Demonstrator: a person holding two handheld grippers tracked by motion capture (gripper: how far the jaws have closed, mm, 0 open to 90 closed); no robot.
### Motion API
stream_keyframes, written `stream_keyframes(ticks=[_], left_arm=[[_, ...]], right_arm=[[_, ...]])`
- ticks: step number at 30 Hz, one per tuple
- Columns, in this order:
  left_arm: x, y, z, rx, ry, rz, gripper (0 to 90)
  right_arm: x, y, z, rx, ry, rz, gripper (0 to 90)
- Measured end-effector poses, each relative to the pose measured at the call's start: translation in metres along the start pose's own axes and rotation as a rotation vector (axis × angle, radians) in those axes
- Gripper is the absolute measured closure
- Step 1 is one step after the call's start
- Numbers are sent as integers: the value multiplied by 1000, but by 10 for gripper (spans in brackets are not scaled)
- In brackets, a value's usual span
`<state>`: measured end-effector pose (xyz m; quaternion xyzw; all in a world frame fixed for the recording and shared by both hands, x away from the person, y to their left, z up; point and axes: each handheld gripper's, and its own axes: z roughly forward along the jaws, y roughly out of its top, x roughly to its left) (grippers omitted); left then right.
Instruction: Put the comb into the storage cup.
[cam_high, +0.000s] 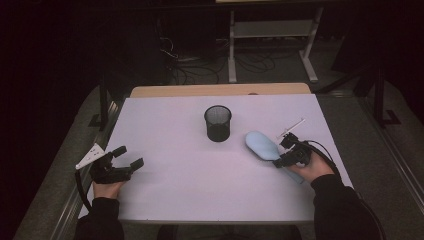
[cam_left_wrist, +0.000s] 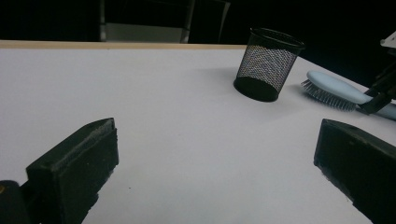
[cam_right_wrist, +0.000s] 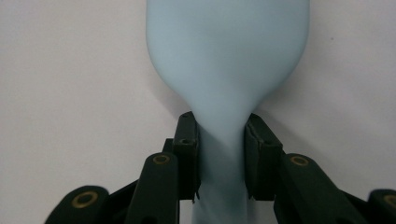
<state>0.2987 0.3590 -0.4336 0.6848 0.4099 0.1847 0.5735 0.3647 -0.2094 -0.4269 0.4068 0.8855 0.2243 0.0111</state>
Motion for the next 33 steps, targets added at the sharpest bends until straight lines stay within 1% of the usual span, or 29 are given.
stream_keyframes(ticks=[4,19,27,33], left_arm=[[0,0,0,1,-1,0,0],[0,0,0,2,-2,0,0],[0,0,1,2,0,-2,0],[0,0,1,2,-1,-2,0]], right_arm=[[-1,-2,0,-17,8,7,689],[1,-4,-4,-44,1,-16,690],[1,-4,-9,-65,-4,-26,690],[4,0,-16,-79,-9,-35,690]])
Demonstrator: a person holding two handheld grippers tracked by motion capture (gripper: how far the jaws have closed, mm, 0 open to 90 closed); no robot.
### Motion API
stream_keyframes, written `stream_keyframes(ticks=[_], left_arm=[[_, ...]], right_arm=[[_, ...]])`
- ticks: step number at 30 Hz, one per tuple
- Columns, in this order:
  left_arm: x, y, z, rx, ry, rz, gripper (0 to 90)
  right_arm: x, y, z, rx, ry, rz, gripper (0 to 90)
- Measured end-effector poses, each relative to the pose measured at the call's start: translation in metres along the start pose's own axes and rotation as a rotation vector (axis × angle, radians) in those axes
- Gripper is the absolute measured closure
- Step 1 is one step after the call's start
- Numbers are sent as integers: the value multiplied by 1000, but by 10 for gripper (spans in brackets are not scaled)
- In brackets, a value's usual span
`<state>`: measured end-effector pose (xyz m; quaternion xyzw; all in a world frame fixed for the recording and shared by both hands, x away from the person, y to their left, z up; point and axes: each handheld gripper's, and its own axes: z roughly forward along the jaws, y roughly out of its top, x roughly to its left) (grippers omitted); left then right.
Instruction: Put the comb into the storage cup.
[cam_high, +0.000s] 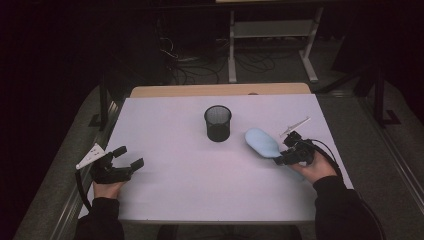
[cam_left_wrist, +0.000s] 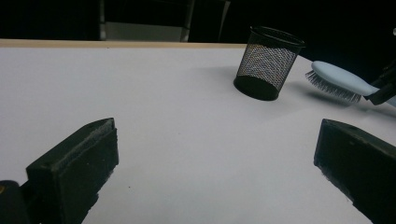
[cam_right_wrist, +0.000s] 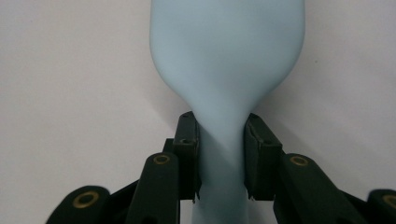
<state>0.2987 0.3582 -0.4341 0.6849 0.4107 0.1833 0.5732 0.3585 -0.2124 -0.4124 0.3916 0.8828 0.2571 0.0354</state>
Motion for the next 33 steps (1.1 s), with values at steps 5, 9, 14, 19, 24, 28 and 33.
stream_keyframes(ticks=[5,9,14,19,24,28,33], left_arm=[[0,0,0,0,0,1,0],[0,0,0,0,0,1,0],[0,0,0,0,0,1,0],[0,0,0,0,0,1,0],[0,0,0,0,0,0,0],[0,0,0,1,0,0,0],[0,0,0,1,0,1,0]], right_arm=[[2,6,-5,-9,-7,-13,690],[5,11,-9,-16,-11,-24,690],[7,16,-14,-26,-16,-38,690],[8,19,-20,-35,-17,-43,690],[9,22,-24,-36,-22,-51,689],[10,24,-27,-43,-27,-57,690],[14,30,-34,-58,-30,-75,690]])
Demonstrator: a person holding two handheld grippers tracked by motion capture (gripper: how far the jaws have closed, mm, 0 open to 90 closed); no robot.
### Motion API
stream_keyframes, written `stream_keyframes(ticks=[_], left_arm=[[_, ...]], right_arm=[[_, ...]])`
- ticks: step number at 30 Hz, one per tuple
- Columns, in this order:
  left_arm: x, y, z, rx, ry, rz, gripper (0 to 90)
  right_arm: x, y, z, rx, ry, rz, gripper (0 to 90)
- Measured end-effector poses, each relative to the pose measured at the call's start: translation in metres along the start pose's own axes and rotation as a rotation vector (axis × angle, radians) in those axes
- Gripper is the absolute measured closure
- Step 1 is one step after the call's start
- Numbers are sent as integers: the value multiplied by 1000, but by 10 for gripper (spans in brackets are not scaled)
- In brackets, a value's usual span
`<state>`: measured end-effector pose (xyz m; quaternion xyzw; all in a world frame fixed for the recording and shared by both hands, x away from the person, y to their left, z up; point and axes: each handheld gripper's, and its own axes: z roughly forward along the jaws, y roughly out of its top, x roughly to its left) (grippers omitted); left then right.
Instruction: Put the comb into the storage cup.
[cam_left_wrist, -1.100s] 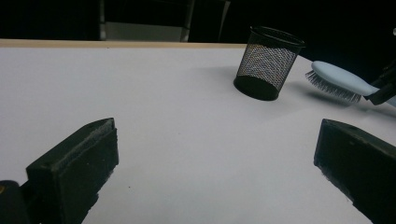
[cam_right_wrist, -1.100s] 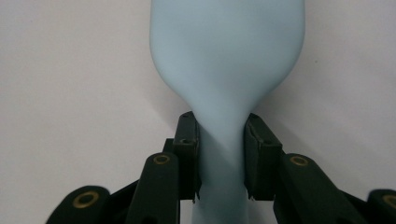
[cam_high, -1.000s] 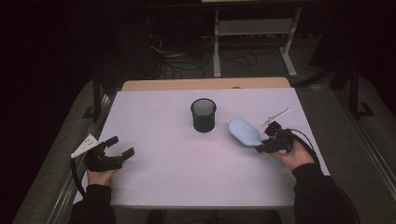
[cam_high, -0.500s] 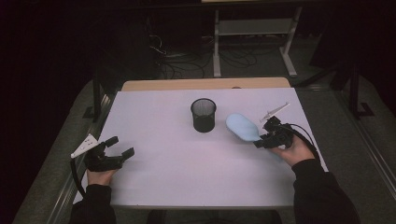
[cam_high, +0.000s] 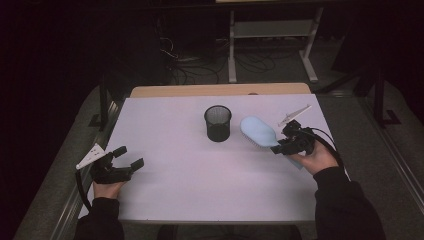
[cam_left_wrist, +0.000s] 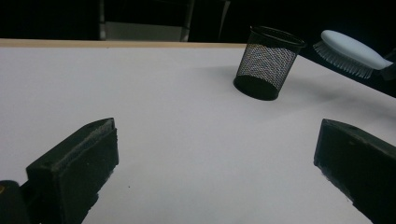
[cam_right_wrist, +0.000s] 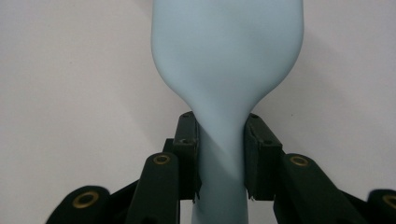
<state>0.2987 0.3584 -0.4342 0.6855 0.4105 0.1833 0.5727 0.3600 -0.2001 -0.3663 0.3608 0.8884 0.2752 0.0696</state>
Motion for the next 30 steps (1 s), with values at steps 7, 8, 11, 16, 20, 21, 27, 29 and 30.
stream_keyframes(ticks=[7,8,11,16,20,21,27,29,30], left_arm=[[0,0,0,-1,-2,1,0],[0,0,0,-1,-1,-1,0],[0,0,0,0,-1,0,0],[0,0,0,-1,-1,0,0],[0,0,0,-1,-2,0,0],[0,0,0,0,-2,0,0],[0,0,0,0,-2,0,0],[0,0,0,-1,-2,-1,0],[0,0,0,-1,-3,0,0]], right_arm=[[4,6,-7,-14,-11,-24,689],[4,7,-8,-19,-11,-25,689],[5,10,-11,-28,-14,-32,690],[8,18,-17,-47,-16,-42,689],[10,23,-19,-53,-16,-50,690],[11,25,-19,-52,-18,-56,689],[14,33,-22,-58,-19,-70,689],[15,34,-23,-61,-18,-72,689],[15,36,-23,-66,-17,-74,690]])
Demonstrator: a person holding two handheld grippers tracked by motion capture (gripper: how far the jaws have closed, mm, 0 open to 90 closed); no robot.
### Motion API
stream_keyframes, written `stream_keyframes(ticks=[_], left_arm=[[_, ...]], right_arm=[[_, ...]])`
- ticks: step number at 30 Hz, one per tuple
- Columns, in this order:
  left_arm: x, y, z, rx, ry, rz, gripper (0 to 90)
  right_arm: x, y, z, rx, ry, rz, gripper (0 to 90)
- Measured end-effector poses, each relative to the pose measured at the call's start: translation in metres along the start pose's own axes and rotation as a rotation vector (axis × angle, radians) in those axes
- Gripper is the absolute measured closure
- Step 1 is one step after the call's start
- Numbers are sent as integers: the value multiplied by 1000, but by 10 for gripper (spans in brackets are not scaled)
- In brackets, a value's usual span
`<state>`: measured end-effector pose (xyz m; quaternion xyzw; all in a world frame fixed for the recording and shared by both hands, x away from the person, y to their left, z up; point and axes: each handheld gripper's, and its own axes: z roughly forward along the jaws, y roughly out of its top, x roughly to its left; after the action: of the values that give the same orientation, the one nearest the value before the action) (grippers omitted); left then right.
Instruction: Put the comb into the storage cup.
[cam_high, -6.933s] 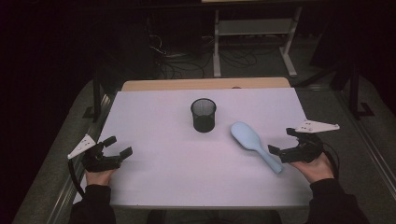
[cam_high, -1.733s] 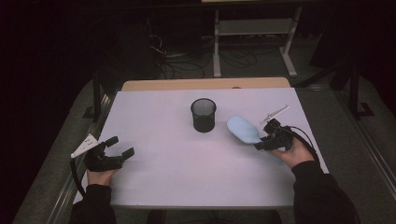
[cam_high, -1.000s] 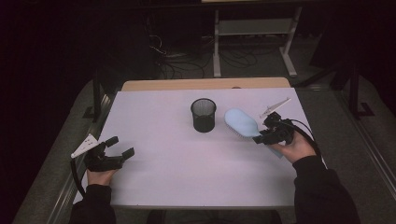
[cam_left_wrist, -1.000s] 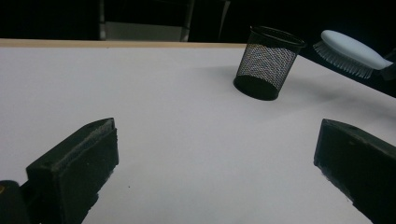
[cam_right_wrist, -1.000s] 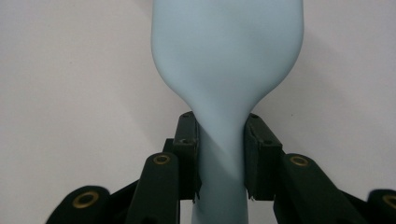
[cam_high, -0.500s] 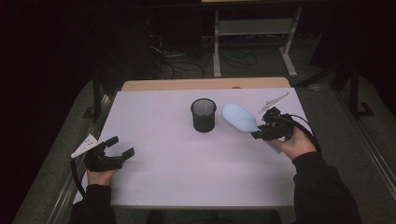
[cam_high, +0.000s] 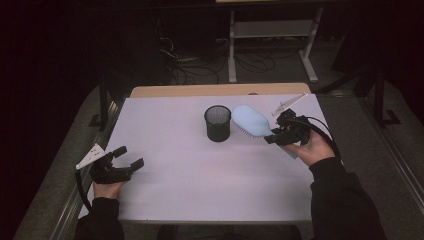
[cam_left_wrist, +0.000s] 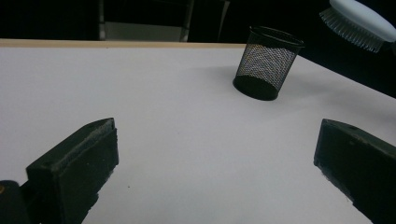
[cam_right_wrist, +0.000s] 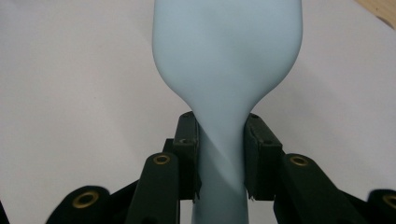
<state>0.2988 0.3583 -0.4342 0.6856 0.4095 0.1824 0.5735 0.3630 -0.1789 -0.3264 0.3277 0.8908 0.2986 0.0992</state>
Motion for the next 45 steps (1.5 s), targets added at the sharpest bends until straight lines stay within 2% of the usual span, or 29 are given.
stream_keyframes(ticks=[18,26,32,37,45], left_arm=[[-2,0,-1,3,0,-4,0],[-8,6,3,37,-3,41,0],[-11,14,6,42,-23,47,0],[-16,27,5,30,-38,54,0],[-25,42,14,64,-83,77,0]], right_arm=[[15,28,1,-37,18,-55,690],[21,39,3,-62,32,-79,689],[26,49,5,-79,44,-96,690],[29,57,6,-81,47,-109,690],[35,65,7,-93,55,-123,690]])
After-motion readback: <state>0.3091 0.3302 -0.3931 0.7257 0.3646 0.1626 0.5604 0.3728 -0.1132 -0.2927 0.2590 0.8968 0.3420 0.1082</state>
